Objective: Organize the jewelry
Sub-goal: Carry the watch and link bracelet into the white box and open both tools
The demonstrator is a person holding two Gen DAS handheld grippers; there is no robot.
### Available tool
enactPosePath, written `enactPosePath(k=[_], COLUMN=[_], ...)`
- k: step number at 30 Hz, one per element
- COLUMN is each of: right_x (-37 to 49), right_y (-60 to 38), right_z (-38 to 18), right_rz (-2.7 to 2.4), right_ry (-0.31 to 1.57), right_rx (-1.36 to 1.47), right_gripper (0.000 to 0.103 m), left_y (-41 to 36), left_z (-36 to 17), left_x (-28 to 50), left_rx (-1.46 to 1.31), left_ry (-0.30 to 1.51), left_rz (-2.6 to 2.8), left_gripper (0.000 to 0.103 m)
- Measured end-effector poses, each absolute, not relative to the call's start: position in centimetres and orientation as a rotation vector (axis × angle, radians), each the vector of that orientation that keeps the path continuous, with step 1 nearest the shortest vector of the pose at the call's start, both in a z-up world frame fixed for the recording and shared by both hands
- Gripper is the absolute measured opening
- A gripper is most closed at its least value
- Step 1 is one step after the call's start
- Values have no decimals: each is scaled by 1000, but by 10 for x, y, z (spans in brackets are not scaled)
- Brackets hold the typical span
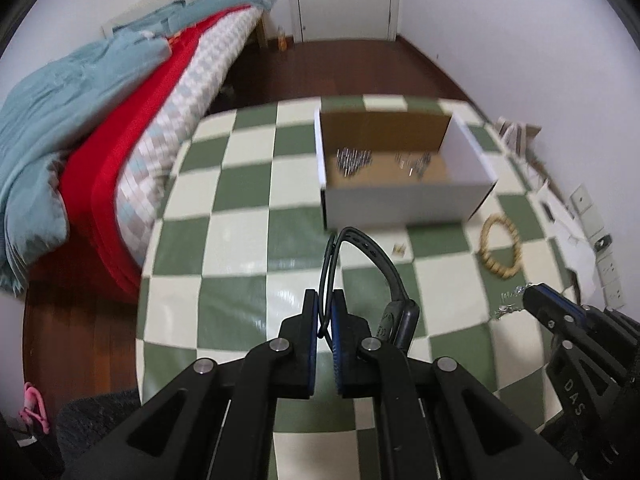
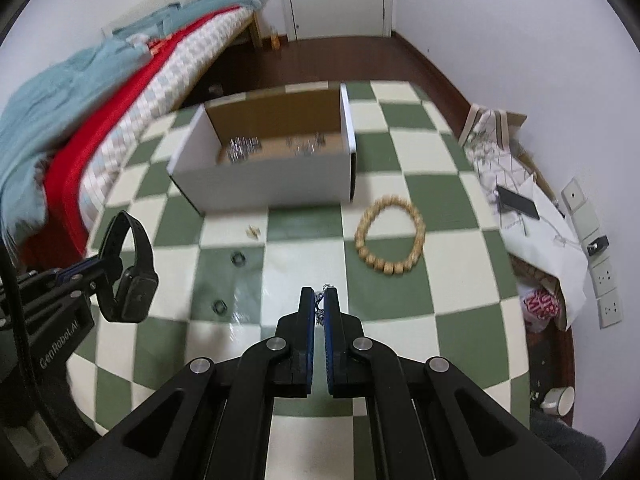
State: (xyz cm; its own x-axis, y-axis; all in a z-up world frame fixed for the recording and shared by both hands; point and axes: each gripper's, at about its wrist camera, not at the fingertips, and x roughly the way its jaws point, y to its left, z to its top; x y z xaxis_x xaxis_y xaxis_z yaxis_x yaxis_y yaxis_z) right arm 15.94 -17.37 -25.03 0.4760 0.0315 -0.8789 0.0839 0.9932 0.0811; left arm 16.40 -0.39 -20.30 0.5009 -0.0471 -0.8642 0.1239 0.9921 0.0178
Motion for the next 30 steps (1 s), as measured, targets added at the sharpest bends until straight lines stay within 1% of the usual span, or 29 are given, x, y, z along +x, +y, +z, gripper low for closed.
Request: enactPosePath(k=[10,15,19,24,30], right_x=[192,226,259,302,344], right_y=[-175,-176,-177,-181,-186], right_z=[-184,-149,-133,-133,-167], right_rz=[-12,-7,-1,5,3], right_ry=[942,867,836,847,933], right_rx=[138,124,127,144,138], right_gripper=[4,4,4,4,4], left_y=[-4,-6,-11,-14,-14], left_z=[-143,-123,-117,-125,-160], left_x=[202,231,257,292,330], left_rx=[32,30,30,20,-27], left_ry=[916,863,848,870,977], left_rz=[-99,-89,-89,-91,-107], left_gripper=[3,3,3,3,3])
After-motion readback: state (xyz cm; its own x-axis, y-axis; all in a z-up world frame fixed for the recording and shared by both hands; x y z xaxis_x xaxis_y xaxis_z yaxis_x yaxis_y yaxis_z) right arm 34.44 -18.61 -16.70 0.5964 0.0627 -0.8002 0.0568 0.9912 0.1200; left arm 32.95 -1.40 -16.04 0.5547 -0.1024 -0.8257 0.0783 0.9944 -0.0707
